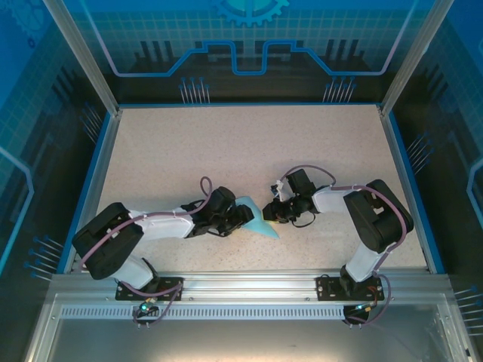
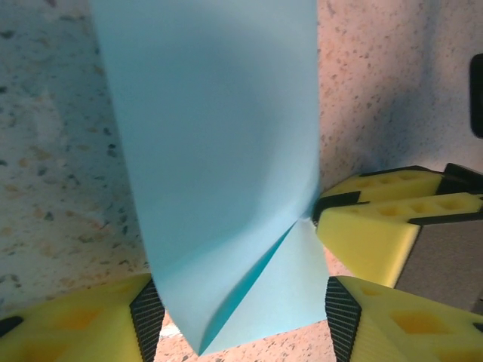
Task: Fold a paper plane with a square sheet of paper (pick it up from the middle)
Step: Fold the wing for the fifth time at the center of the table.
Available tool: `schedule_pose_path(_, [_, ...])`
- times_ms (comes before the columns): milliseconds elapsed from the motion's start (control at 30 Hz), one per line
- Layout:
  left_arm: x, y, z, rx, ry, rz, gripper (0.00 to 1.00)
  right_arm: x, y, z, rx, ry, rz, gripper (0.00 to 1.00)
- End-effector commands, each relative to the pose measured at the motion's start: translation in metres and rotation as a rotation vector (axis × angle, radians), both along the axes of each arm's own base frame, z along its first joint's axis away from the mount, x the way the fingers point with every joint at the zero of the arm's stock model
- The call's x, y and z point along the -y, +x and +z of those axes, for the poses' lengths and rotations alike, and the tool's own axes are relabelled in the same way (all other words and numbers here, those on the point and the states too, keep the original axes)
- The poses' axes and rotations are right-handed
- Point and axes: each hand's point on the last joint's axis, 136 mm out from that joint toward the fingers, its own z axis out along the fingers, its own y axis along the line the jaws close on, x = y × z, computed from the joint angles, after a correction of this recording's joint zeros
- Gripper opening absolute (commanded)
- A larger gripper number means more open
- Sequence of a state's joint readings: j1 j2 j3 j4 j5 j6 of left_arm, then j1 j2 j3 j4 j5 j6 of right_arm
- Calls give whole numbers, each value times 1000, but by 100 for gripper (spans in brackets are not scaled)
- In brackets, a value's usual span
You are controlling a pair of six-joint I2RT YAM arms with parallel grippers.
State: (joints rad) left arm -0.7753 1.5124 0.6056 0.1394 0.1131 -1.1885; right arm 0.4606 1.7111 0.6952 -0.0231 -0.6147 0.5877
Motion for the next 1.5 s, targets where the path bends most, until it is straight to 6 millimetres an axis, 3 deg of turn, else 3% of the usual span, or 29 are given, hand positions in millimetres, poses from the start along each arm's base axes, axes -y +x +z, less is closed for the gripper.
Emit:
schedule_pose_path(0, [2, -1, -4, -6, -33, 23, 60, 12, -4, -24, -12, -73, -25, 23])
schedule_pose_path(300, [4, -1, -1, 11, -32, 19, 49, 11, -3, -21, -1, -67, -22, 23])
schedule_pose_path(1467, [10, 6, -1, 30, -40, 12, 41, 11, -3, -22, -3, -62, -28, 25])
